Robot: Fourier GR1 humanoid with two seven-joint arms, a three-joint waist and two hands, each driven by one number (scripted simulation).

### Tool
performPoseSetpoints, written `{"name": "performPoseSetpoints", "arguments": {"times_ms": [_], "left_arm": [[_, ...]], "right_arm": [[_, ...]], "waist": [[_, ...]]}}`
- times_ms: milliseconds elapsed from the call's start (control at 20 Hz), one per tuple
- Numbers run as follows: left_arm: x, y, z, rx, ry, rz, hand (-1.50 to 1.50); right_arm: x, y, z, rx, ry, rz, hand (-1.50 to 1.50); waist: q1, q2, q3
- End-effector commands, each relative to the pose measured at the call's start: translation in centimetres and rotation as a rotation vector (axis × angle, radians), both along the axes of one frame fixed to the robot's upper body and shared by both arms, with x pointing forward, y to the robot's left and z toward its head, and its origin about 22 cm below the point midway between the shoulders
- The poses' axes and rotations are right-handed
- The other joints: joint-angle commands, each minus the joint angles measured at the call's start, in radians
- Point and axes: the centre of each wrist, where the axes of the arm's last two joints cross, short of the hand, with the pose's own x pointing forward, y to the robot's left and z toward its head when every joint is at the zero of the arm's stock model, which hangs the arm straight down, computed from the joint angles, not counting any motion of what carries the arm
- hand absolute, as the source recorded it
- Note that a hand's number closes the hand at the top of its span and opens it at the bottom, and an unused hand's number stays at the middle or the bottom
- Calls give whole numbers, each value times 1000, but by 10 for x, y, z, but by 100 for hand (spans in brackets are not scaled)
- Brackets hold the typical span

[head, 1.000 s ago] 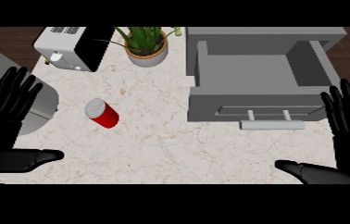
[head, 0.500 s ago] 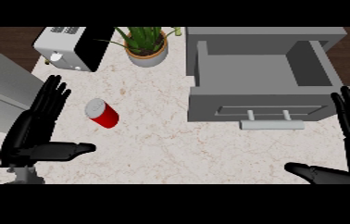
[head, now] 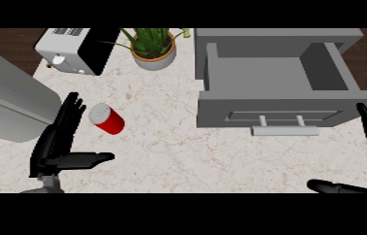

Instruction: Pick up the can, place it into the drawer and close the drawer

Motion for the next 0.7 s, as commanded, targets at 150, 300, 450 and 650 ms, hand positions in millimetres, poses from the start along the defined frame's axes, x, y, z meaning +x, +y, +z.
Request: {"name": "performPoseSetpoints", "arguments": {"times_ms": [150, 300, 450, 650], "left_arm": [[7, 9, -26, 5, 24, 42, -150], [0, 11, -60, 13, 31, 45, -150], [12, 5, -70, -1, 63, 59, -150], [27, 8, -75, 1, 49, 67, -150]], "right_arm": [[-3, 0, 1, 14, -10, 5, -150], [-7, -5, 12, 2, 11, -17, -150], [-21, -10, 24, -10, -5, -3, -150], [-3, 12, 14, -11, -14, 0, -150]], "waist": [[1, 0, 0], [0, 0, 0], [-3, 0, 0], [0, 1, 0]]}}
